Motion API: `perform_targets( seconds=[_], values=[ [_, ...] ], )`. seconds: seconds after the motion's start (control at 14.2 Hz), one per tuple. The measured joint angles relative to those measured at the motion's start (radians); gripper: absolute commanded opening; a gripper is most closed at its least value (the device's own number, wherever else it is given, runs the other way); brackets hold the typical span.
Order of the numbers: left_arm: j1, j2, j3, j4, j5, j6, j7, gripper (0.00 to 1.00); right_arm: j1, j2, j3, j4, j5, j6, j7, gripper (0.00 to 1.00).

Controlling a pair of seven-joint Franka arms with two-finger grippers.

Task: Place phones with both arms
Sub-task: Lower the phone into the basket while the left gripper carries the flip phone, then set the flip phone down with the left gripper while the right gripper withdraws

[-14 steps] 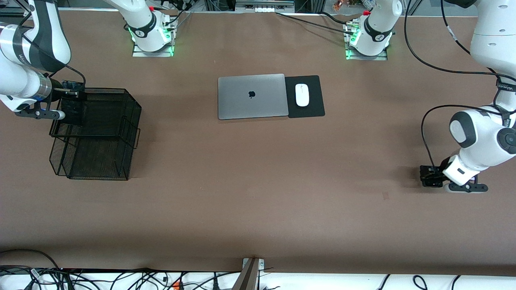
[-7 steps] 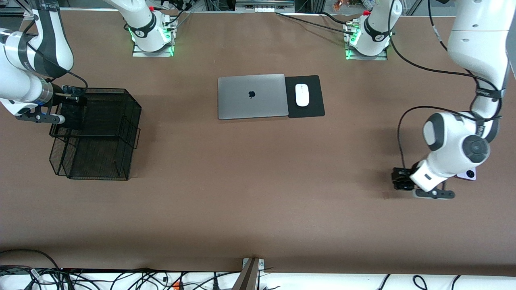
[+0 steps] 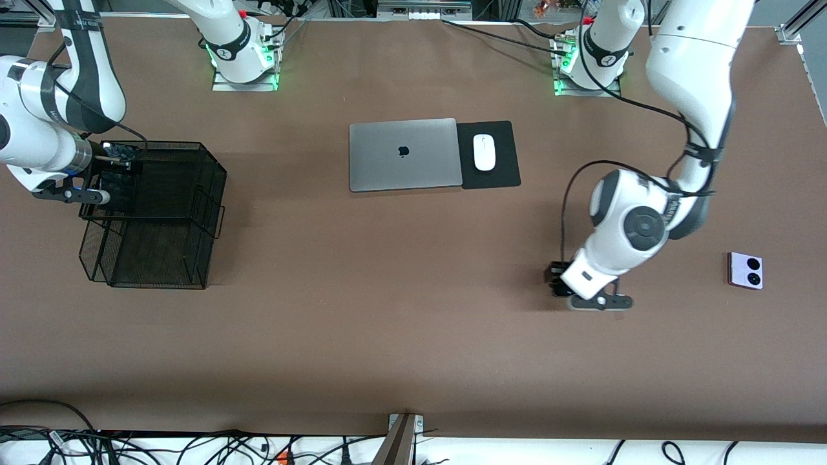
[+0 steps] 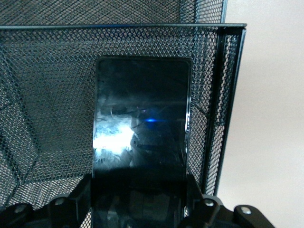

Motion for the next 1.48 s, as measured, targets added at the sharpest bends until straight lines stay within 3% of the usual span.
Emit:
perform_targets(
  seconds=[0.42,0.49,0.63,0.77,0.85,1.2,1.48],
  values=[
    [-0.185,0.066,0.004,0.061,0.000,0.000,-0.285,0.18,0.000,0.048,0.000,0.000,0.001,0.047,0.004,0.07],
    [-0.218,0.081,0.005,0.082,0.000,0.000,-0.329,0.18,0.000,0.056,0.000,0.000,0.001,0.052,0.005,0.21],
    [-0.279,0.112,0.006,0.131,0.000,-0.002,-0.410,0.18,0.000,0.065,0.000,0.000,0.001,0.055,0.008,0.83],
    [-0.323,0.146,0.008,0.198,0.000,-0.022,-0.470,0.18,0.000,0.067,0.000,0.000,0.006,0.056,0.011,0.95],
    [-0.339,0.167,0.010,0.239,0.000,-0.040,-0.496,0.18,0.001,0.067,0.000,0.001,0.014,0.056,0.012,0.99],
    [-0.416,0.299,0.046,0.436,0.000,-0.074,-0.599,0.18,0.005,0.066,0.001,0.054,0.026,0.039,0.012,0.99],
    [-0.487,0.338,0.061,0.504,0.000,-0.075,-0.672,0.18,0.038,0.064,0.028,0.238,0.078,-0.145,0.012,0.99]
  ],
)
